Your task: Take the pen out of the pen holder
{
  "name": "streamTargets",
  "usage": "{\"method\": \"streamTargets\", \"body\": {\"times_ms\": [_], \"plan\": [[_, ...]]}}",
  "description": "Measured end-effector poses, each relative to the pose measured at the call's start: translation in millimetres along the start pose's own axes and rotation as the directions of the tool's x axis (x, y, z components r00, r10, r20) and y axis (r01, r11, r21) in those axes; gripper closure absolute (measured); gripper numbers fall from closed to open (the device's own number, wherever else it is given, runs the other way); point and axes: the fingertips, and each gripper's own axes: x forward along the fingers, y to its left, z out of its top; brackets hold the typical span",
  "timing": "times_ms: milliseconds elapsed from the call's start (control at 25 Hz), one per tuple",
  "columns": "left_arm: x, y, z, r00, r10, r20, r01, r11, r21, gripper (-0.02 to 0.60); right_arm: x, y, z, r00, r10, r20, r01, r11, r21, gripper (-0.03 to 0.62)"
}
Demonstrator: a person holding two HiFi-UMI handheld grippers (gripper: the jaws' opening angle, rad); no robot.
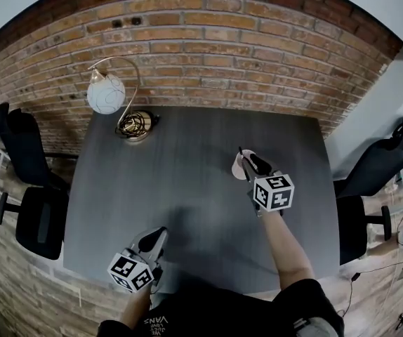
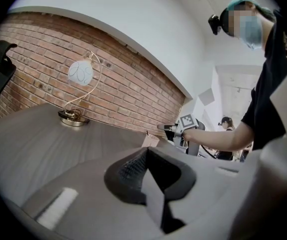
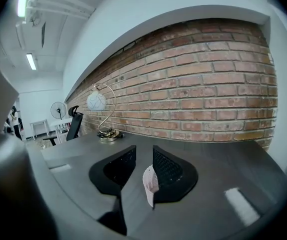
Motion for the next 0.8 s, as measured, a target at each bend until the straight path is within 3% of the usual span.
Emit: {"method": "streamTargets", "body": {"times_ms": [800], "plan": [[-7, 13, -9, 0.996, 0.080, -0.025, -0.081, 0.996, -0.023, 0.529, 65, -23, -20, 0.983, -0.033, -0.181, 0.010, 0.992, -0.129, 0.511]]}}
